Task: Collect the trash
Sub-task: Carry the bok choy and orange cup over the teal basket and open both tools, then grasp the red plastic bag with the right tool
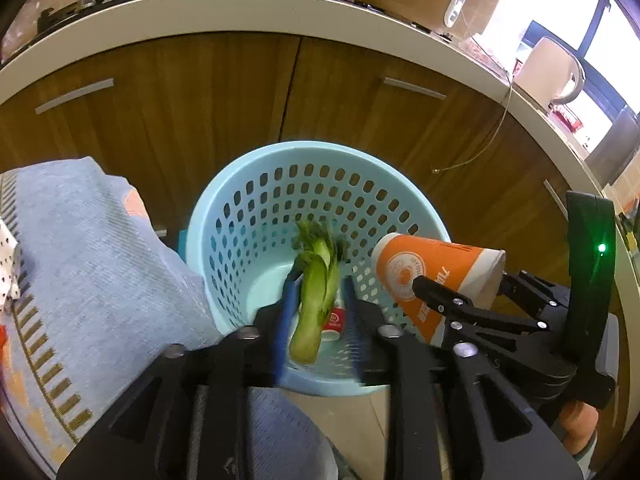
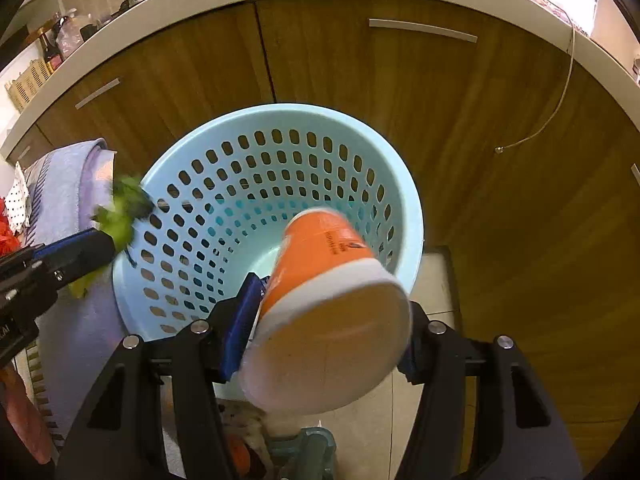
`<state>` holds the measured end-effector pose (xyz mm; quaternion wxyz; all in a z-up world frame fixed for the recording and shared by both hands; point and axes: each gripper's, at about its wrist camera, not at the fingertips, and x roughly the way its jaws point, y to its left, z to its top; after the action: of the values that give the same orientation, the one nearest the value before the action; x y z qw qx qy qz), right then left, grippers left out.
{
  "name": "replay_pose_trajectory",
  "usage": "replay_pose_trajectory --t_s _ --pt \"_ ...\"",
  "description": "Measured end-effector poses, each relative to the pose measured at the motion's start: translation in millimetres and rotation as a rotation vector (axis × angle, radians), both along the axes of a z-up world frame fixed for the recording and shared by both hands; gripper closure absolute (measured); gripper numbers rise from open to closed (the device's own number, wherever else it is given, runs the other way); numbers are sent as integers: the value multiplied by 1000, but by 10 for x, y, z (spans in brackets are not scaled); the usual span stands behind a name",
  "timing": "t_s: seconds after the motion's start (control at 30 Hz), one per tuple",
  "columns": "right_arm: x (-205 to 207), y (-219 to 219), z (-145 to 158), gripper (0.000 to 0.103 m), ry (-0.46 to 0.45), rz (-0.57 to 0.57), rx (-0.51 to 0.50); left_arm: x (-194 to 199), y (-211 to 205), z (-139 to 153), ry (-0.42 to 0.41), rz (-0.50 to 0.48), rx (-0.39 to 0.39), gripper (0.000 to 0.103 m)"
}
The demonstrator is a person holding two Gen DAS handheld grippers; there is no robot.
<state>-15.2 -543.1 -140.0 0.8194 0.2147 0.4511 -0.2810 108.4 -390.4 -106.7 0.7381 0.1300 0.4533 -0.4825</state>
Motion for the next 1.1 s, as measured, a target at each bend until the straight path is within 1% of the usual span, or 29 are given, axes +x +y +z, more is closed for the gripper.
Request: replay_pose_trajectory --t_s 0.03,0.07,0.13,0.27,0.47,0.67,0.87,1.0,1.07,1.1 --pt "-6 -9 1 47 -3 -3 5 4 -9 9 -6 5 -2 58" --pt "-8 -26 1 47 -5 -6 7 6 -5 23 -13 10 -5 57" --pt "-8 -38 9 46 -5 -11 5 21 25 46 -16 8 -11 57" --pt "-31 -27 71 40 -29 -20 -4 37 102 113 -17 18 -27 56" --pt "-27 29 190 40 -65 -13 -23 58 242 206 -19 36 -54 56" --pt "77 248 353 40 -101 42 -55 69 465 327 -37 59 -80 56" --pt "237 574 575 40 -154 120 -93 161 846 477 -48 119 -120 56" --pt "383 887 753 41 -198 190 -119 248 1202 583 -69 186 -148 56" --pt "471 1049 821 45 -213 234 -123 295 1410 638 -83 221 -159 56" --pt "532 1166 858 46 -219 263 -128 327 1542 668 -93 246 -163 56"
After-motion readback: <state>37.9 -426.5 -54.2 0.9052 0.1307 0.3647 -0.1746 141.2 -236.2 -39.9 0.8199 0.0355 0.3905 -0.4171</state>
